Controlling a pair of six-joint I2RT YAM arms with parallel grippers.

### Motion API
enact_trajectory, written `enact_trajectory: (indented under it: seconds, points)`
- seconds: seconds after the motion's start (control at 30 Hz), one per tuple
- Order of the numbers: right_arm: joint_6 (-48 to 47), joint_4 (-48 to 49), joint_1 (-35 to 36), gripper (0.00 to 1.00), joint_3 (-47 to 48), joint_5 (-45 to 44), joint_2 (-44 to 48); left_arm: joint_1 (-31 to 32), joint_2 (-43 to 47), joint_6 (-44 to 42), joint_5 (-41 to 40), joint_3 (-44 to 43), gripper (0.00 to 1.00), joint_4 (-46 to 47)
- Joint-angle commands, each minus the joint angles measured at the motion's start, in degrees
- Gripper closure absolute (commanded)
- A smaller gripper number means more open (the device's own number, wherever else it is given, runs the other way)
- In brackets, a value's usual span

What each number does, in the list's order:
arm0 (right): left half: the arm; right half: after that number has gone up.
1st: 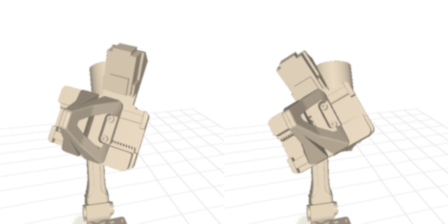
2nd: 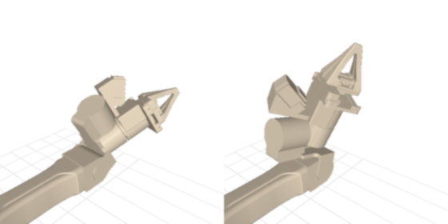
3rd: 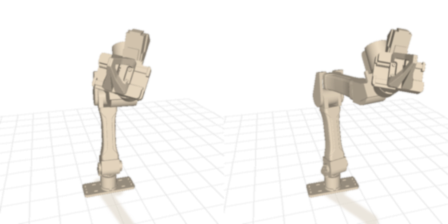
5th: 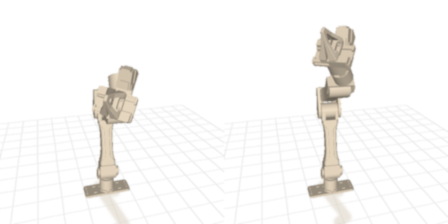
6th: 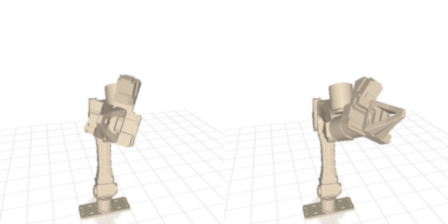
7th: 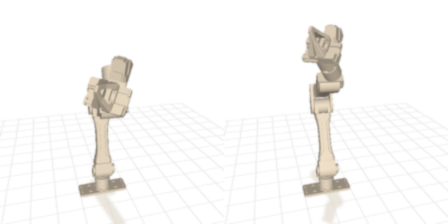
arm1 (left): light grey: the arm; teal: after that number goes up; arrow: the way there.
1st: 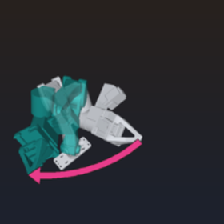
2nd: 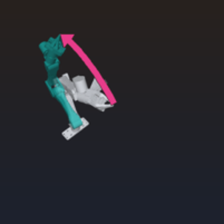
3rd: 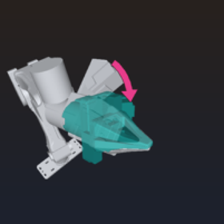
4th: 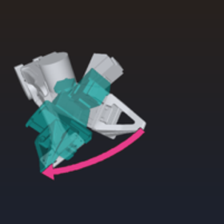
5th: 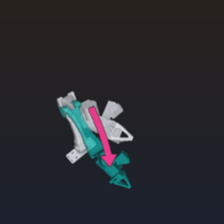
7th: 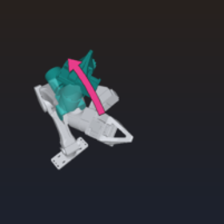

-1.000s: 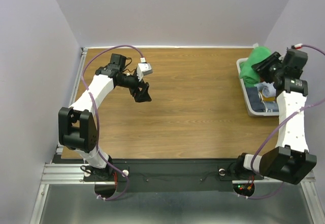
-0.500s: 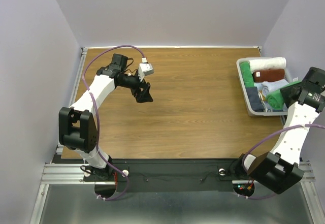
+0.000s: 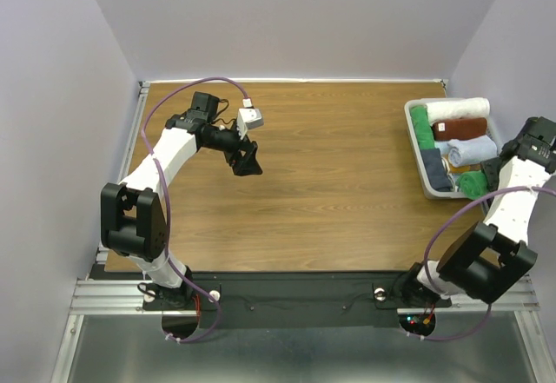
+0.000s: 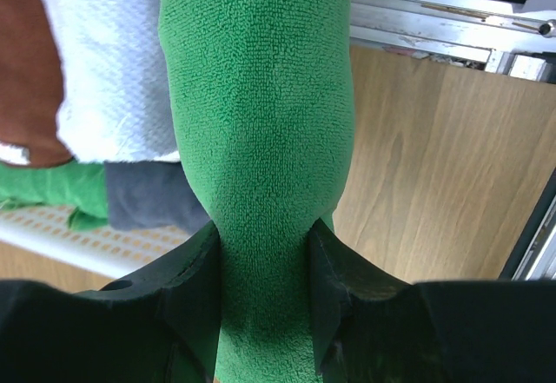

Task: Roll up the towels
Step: Place the rolled towel into the container

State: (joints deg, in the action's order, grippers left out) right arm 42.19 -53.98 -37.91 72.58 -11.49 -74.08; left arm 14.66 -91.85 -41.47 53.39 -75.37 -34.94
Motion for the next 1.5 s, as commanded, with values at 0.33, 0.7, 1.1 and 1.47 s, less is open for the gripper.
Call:
enact_trajectory:
  seconds: [0.33, 0.7, 1.1, 1.47]
  points:
    - [0.61, 5.89, -0.50, 0.99, 3.36, 0.41, -6.16, 0.29, -0.52, -0.36, 1.63, -0.30, 0.01, -1.27]
    - [-1.41, 15.13, -0.50, 0.99, -1.47, 3.31, -7.30, 0.29, -1.22, -0.45, 1.37, -0.30, 0.01, -1.36]
    - [-0.54, 24.00, -0.50, 0.97, -9.11, 7.97, -6.25, 0.29, -0.70, -0.89, 0.84, 0.31, 0.01, -1.80]
    - [1.75, 24.97, -0.50, 0.36, -12.72, 10.26, -3.71, 0.29, -0.26, -1.50, 0.58, 0.58, 0.01, -2.50]
